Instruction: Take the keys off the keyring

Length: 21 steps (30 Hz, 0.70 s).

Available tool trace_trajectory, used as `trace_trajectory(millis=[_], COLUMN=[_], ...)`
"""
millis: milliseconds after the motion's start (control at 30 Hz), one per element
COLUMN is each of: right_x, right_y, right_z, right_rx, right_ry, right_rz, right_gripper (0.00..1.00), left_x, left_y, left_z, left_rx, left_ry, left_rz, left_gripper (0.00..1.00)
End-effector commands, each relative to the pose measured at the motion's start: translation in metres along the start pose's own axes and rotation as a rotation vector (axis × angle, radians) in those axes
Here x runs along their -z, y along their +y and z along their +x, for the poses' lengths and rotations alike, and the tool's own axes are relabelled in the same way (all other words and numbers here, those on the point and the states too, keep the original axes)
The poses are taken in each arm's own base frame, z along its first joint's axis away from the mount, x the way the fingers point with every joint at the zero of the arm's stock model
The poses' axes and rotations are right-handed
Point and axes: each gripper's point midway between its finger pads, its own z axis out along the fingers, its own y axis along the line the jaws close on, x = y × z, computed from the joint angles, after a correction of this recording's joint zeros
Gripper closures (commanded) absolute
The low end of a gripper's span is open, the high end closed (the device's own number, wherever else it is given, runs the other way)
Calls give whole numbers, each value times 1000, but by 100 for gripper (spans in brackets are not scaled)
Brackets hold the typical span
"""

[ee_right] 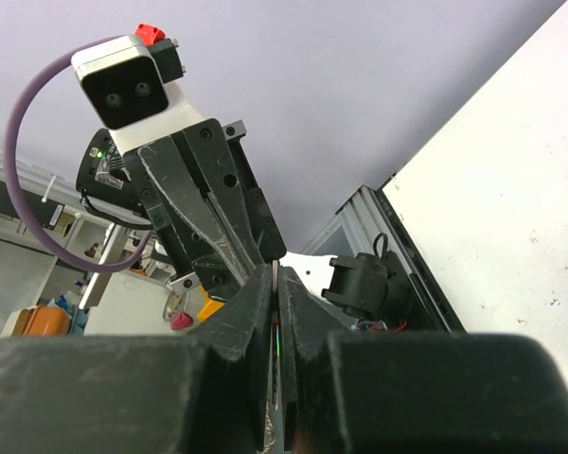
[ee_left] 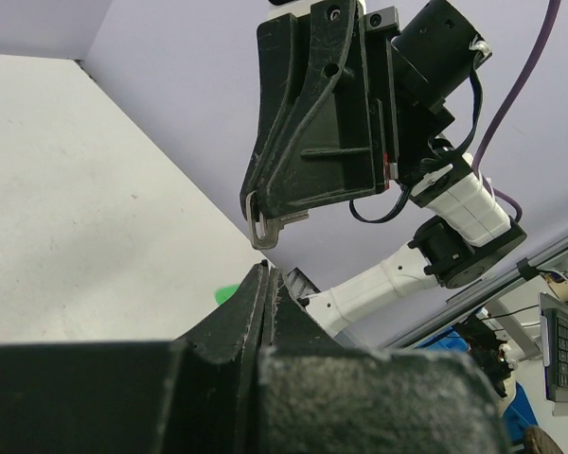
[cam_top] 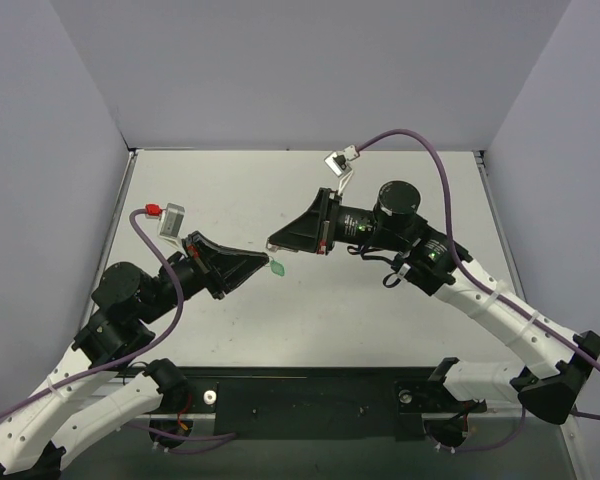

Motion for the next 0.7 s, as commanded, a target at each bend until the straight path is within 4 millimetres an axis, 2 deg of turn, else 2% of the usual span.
trace_trajectory(millis=[0,133,300,400,500,533,600,667], right_x=[3,4,9,16,30,34,49,59], right_y=[21,14,-9,-36,-73,-77,-104,-119], right_z=[-17,-18,-18,-25,-26,-29,-22,-18], right_rx=[55,56,43,20,-39,-53,-76,-61], right_ry=[-46,-54,-66,-106,-128,-149,-141,-134], right_rz=[-46,-13,89,213,337,355,477,564], right_gripper=[100,100,100,100,100,100,100,100], left_x=[2,2,2,1,1,1,1,1], left_y=[-14,-12,-4,3,11,12,17,23], left_z=[-15,-14,-8,-5,-1,-1,2,5], left_rx=[-31,-30,-24,-25,-28,-26,-32,-32], left_ry=[-37,-38,-32,-27,-21,-24,-17,-13], left_rz=[29,23,4,-18,-45,-50,-69,-89], left_gripper=[100,100,100,100,100,100,100,100])
